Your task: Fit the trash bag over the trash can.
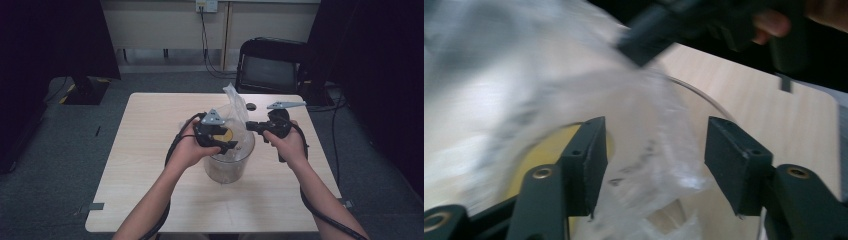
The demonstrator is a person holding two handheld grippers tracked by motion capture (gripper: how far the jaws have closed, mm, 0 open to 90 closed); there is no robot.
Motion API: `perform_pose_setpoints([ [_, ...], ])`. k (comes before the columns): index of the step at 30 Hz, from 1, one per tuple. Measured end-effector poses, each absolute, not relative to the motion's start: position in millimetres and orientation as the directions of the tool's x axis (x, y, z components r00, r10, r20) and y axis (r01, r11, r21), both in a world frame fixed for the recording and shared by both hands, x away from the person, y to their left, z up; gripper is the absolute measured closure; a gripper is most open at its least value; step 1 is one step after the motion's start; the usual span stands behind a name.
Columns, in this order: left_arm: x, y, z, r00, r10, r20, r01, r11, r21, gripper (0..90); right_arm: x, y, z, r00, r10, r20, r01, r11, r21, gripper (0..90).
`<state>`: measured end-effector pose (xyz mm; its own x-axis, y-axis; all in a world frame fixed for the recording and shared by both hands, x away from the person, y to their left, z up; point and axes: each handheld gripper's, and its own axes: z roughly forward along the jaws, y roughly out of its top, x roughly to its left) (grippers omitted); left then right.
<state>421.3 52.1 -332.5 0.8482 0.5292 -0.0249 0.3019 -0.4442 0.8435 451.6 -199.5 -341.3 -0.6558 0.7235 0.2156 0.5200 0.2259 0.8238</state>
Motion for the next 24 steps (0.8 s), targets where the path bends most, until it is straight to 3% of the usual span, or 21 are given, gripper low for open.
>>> perform_pose_setpoints([
  [11,422,86,-329,0.755,0.655,0.02,0.338,-0.416,0.844,39.9,432,-214,-349,-0.648,0.731,0.215,0.525,0.224,0.821,89.3],
  [24,428,101,-343,0.716,0.697,-0.046,0.407,-0.363,0.838,47.6,422,-221,-354,-0.652,0.724,0.224,0.533,0.228,0.815,87.5],
])
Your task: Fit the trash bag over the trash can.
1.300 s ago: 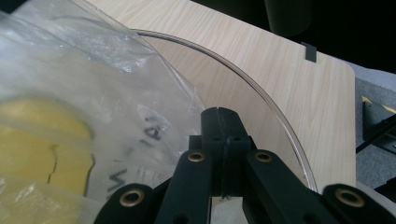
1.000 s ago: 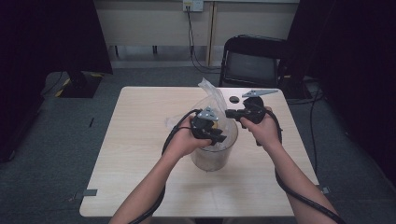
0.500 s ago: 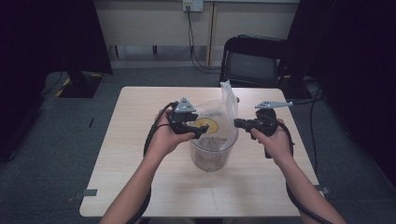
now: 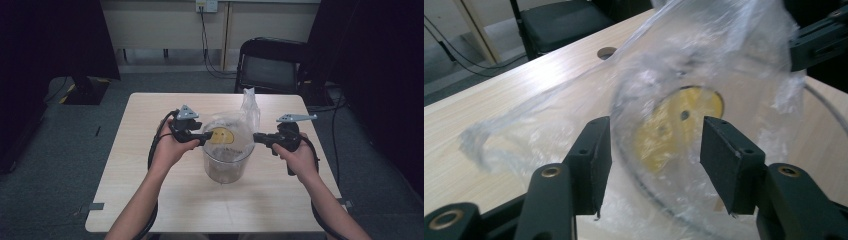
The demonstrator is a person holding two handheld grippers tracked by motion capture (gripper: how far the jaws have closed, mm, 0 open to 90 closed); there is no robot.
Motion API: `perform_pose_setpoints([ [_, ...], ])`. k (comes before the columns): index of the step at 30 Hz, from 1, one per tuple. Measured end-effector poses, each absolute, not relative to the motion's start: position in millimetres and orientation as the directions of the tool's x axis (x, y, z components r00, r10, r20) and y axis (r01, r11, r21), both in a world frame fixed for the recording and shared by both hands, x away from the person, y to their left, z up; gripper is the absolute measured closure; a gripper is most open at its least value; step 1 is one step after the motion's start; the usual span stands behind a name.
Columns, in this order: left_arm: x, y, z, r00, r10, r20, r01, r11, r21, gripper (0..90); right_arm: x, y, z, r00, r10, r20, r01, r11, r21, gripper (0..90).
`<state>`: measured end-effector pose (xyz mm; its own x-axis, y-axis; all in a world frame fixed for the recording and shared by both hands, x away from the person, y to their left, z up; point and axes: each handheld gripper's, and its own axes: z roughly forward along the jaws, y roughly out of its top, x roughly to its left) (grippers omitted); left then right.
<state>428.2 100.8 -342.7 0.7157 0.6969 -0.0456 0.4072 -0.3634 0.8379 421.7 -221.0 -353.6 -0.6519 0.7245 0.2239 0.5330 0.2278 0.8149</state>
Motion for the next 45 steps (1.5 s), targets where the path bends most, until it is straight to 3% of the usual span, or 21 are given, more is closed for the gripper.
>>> perform_pose_setpoints([
  [12,431,93,-350,0.728,0.684,-0.053,0.408,-0.37,0.835,42.1,416,-229,-356,-0.648,0.725,0.233,0.54,0.221,0.812,86.1],
  [15,431,90,-352,0.737,0.675,-0.038,0.399,-0.389,0.83,42.1,416,-230,-357,-0.643,0.73,0.233,0.537,0.212,0.816,80.3],
  [18,431,88,-351,0.742,0.67,-0.036,0.392,-0.388,0.834,42.0,417,-232,-355,-0.633,0.741,0.223,0.518,0.192,0.834,61.2],
  [22,431,88,-350,0.751,0.66,-0.024,0.385,-0.408,0.828,42.6,423,-230,-345,-0.62,0.752,0.225,0.496,0.154,0.855,49.2],
  [28,432,86,-349,0.764,0.645,-0.02,0.376,-0.419,0.826,42.7,443,-218,-330,-0.602,0.769,0.218,0.47,0.12,0.875,42.9],
  [32,432,86,-348,0.768,0.64,-0.037,0.381,-0.41,0.829,42.7,458,-214,-329,-0.589,0.764,0.262,0.492,0.082,0.867,50.4],
  [34,432,85,-349,0.768,0.639,-0.044,0.381,-0.4,0.833,42.7,463,-212,-330,-0.596,0.757,0.267,0.508,0.098,0.856,67.6],
  [38,431,86,-347,0.77,0.637,-0.048,0.377,-0.392,0.839,41.8,466,-213,-336,-0.605,0.746,0.276,0.549,0.14,0.824,83.0],
  [42,429,91,-343,0.763,0.644,-0.053,0.37,-0.368,0.853,40.7,461,-221,-342,-0.611,0.739,0.284,0.568,0.16,0.807,89.8],
  [45,427,96,-339,0.757,0.652,-0.051,0.366,-0.359,0.859,39.8,453,-230,-347,-0.616,0.735,0.284,0.572,0.168,0.803,90.0],
])
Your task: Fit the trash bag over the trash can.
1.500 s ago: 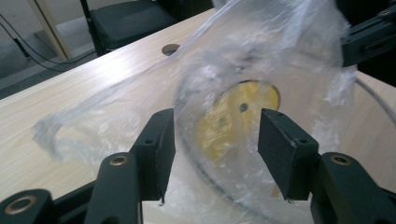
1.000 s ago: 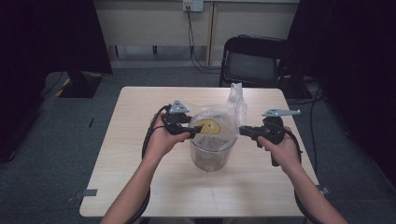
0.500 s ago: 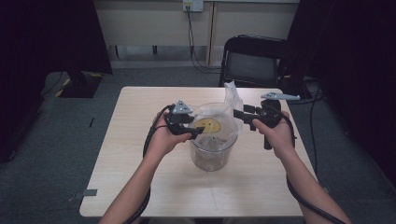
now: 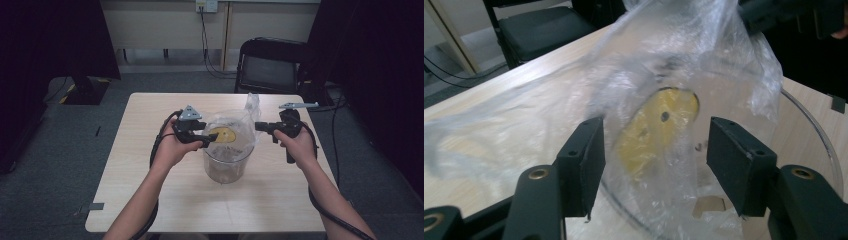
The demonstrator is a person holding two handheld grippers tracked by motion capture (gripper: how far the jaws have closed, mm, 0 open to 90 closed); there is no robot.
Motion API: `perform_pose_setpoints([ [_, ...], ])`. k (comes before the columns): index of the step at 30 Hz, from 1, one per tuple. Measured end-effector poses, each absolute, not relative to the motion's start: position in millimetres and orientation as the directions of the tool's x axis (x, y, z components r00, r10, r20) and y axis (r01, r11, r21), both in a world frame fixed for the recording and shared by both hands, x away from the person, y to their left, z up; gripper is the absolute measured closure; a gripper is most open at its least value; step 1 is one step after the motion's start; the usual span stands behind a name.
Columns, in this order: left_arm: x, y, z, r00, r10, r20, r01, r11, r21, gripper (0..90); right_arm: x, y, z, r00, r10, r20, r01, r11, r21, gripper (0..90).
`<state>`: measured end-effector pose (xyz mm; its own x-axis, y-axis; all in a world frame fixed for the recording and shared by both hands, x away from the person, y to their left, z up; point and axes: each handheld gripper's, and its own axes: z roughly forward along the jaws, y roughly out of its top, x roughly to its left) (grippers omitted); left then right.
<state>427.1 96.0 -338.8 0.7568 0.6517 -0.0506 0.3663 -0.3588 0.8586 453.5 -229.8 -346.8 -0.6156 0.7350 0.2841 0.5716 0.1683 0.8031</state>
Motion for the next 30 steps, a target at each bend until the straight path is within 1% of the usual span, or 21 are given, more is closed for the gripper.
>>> perform_pose_setpoints([
  [3,427,102,-337,0.741,0.666,-0.088,0.39,-0.319,0.864,38.2,445,-235,-353,-0.623,0.727,0.288,0.573,0.175,0.8,90.0],
  [8,430,109,-338,0.714,0.692,-0.107,0.414,-0.294,0.861,38.8,431,-240,-361,-0.634,0.713,0.3,0.578,0.178,0.797,89.6],
  [10,431,108,-339,0.717,0.686,-0.124,0.418,-0.282,0.864,42.5,430,-241,-363,-0.634,0.709,0.309,0.583,0.175,0.793,89.6],
  [12,433,108,-339,0.713,0.685,-0.149,0.43,-0.26,0.864,44.1,429,-240,-365,-0.637,0.704,0.314,0.589,0.182,0.788,89.6],
  [13,435,108,-340,0.712,0.684,-0.158,0.435,-0.253,0.864,47.2,429,-239,-366,-0.638,0.703,0.314,0.591,0.185,0.785,89.5],
  [16,440,109,-343,0.703,0.689,-0.176,0.452,-0.243,0.858,51.4,429,-237,-370,-0.641,0.7,0.315,0.593,0.191,0.783,88.8],
  [22,452,110,-344,0.693,0.689,-0.211,0.467,-0.205,0.86,53.0,431,-235,-369,-0.642,0.701,0.312,0.59,0.192,0.784,88.8],
  [24,456,108,-344,0.702,0.675,-0.226,0.475,-0.208,0.855,58.0,432,-234,-368,-0.642,0.702,0.308,0.588,0.194,0.785,89.0],
  [25,458,106,-345,0.703,0.675,-0.226,0.478,-0.212,0.852,58.5,433,-234,-367,-0.644,0.7,0.308,0.588,0.196,0.785,89.1],
  [27,460,105,-346,0.7,0.671,-0.244,0.501,-0.217,0.838,68.6,434,-233,-366,-0.644,0.701,0.306,0.587,0.196,0.786,89.1],
  [28,461,104,-347,0.7,0.67,-0.249,0.508,-0.221,0.832,70.6,434,-233,-366,-0.644,0.701,0.307,0.587,0.194,0.786,89.0],
  [30,459,104,-347,0.696,0.673,-0.251,0.525,-0.237,0.817,79.1,434,-234,-366,-0.646,0.7,0.306,0.584,0.195,0.788,89.0],
])
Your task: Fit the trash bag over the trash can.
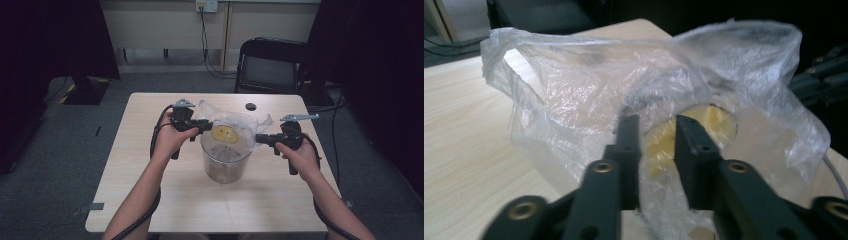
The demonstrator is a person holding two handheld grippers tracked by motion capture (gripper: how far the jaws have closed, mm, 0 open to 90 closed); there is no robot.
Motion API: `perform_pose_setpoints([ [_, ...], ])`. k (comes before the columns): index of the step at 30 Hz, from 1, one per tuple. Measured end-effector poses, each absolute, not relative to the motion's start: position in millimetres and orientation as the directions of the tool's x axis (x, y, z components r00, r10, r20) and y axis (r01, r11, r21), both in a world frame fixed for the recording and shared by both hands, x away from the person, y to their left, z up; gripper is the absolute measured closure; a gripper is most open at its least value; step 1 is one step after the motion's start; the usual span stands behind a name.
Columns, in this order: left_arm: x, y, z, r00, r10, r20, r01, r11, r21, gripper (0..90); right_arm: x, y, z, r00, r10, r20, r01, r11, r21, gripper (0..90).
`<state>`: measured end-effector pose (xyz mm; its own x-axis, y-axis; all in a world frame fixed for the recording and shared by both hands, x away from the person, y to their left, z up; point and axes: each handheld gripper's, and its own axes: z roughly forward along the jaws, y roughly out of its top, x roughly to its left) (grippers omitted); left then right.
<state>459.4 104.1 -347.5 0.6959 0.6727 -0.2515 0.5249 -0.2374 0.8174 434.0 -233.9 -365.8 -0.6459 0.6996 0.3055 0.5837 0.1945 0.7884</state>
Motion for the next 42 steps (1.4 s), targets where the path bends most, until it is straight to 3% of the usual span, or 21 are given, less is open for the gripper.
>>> perform_pose_setpoints([
  [5,453,109,-343,0.69,0.683,-0.239,0.534,-0.257,0.805,90.0,434,-236,-368,-0.638,0.706,0.306,0.588,0.191,0.786,89.0],
  [28,406,129,-368,0.7,0.627,-0.341,0.531,-0.138,0.836,90.0,430,-232,-377,-0.627,0.723,0.289,0.587,0.195,0.785,90.0],
  [42,390,126,-369,0.713,0.623,-0.322,0.508,-0.142,0.849,90.0,421,-232,-377,-0.629,0.726,0.28,0.573,0.189,0.798,90.0],
])
